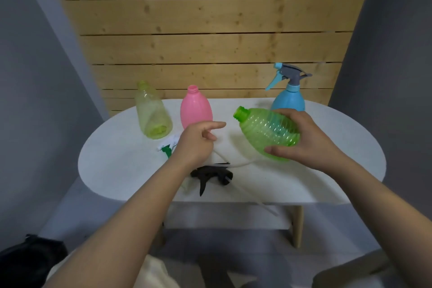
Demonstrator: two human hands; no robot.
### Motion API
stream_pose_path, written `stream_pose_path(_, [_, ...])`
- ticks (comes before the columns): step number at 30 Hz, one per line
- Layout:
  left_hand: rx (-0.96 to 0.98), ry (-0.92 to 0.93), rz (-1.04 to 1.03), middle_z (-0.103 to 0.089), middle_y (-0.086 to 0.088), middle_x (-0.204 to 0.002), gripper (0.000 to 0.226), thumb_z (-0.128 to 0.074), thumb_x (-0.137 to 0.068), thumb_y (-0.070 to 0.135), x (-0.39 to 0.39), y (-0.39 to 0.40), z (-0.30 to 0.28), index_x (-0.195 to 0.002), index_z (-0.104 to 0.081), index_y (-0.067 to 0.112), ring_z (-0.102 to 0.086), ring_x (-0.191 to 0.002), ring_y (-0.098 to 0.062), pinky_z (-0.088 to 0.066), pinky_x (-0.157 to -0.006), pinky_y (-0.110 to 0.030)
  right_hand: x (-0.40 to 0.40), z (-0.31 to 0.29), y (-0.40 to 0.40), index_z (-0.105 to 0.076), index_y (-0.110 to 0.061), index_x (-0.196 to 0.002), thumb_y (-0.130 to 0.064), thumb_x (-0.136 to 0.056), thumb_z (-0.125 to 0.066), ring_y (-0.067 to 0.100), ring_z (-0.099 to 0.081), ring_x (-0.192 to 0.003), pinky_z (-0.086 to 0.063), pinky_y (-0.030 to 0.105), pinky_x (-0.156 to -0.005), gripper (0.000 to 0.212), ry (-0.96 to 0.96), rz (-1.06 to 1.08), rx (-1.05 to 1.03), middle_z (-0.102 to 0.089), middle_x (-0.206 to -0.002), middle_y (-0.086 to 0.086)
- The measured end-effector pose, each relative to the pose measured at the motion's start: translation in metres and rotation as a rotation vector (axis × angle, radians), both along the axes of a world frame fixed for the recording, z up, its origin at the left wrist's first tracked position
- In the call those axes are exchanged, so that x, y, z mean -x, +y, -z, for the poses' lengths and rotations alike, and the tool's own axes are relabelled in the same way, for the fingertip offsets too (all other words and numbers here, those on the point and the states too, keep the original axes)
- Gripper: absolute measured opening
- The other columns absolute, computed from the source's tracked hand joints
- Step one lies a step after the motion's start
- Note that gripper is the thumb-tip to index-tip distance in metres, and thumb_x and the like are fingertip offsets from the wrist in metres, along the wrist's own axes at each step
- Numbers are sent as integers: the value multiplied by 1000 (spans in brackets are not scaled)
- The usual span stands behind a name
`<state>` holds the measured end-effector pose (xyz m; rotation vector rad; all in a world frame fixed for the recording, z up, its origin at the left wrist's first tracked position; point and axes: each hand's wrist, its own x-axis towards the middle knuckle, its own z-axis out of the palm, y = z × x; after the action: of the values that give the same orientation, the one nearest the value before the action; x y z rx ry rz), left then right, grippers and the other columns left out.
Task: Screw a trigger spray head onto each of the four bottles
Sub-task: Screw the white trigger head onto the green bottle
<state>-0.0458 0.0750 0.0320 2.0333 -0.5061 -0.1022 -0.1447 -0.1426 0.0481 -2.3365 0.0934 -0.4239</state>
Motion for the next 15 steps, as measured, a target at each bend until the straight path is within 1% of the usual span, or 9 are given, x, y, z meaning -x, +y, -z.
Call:
stream_pose_path(2, [-50, 64, 31, -57, 3, -88, 45, -46, -86, -1, 2, 8, 0, -119, -63, 25, -50, -66, -9, -41, -57, -11, 7, 0, 7, -45, -27, -128, -29, -62, -83, 15, -43, -108, -32, 23, -89, 76, -8, 11, 33, -41, -114, 0])
stream_pose_path(3, [-71, 65, 24, -58, 2, -95, 40, -50, -88, 4, 3, 13, 0, -120, -61, 24, -54, -75, -11, -45, -67, -16, 10, -2, 9, -45, -26, -129, -29, -61, -83, 15, -42, -110, -32, 23, -91, 77, -41, 29, 46, -41, -114, -1])
stream_pose_path(5, [-88, 26, -50, -60, -2, -114, 37, -50, -88, 5, 0, 25, -1, -122, -60, 19, -56, -101, -15, -43, -88, -25, 18, -9, 13, -45, -26, -130, -29, -60, -83, 15, -39, -113, -30, 22, -93, 79, -129, 55, 75, -40, -115, -2])
stream_pose_path(6, [-72, 12, -101, -59, -3, -120, 37, -48, -88, 3, -2, 32, -3, -121, -60, 17, -55, -107, -16, -42, -91, -25, 22, -12, 14, -46, -26, -130, -30, -60, -83, 14, -39, -113, -29, 22, -94, 79, -159, 56, 82, -40, -115, -2])
stream_pose_path(8, [-62, 15, -180, -60, -3, -120, 32, -47, -90, 4, -9, 50, -4, -116, -62, 16, -54, -104, -13, -39, -87, -23, 26, -16, 20, -46, -29, -129, -32, -60, -82, 13, -41, -111, -30, 22, -92, 78, -143, 30, 63, -41, -115, -2])
stream_pose_path(10, [-130, 68, -209, -61, -2, -113, 26, -51, -90, 10, -15, 64, -2, -112, -64, 15, -52, -99, -11, -36, -84, -21, 25, -13, 28, -46, -31, -127, -35, -61, -82, 13, -43, -107, -31, 22, -88, 75, -64, -11, 44, -44, -115, 0])
stream_pose_path(12, [-216, 142, -195, -62, -3, -108, 26, -56, -88, 14, -19, 73, 3, -112, -65, 13, -54, -94, -12, -38, -81, -20, 18, -6, 36, -46, -30, -126, -39, -61, -82, 15, -44, -104, -32, 23, -84, 75, 14, -38, 83, -45, -113, 2])
stream_pose_path(13, [-242, 167, -178, -65, -4, -103, 27, -58, -87, 16, -19, 74, 6, -112, -64, 12, -56, -88, -13, -41, -76, -19, 15, -2, 38, -46, -30, -127, -40, -60, -82, 16, -44, -104, -32, 24, -84, 77, 48, -42, 118, -45, -113, 3])
stream_pose_path(15, [-255, 202, -151, -69, -4, -86, 25, -60, -85, 20, -18, 75, 13, -109, -62, 12, -58, -69, -14, -46, -59, -15, 6, 8, 44, -44, -30, -130, -44, -58, -82, 19, -43, -107, -32, 24, -85, 82, 108, -52, 181, -44, -114, 4])
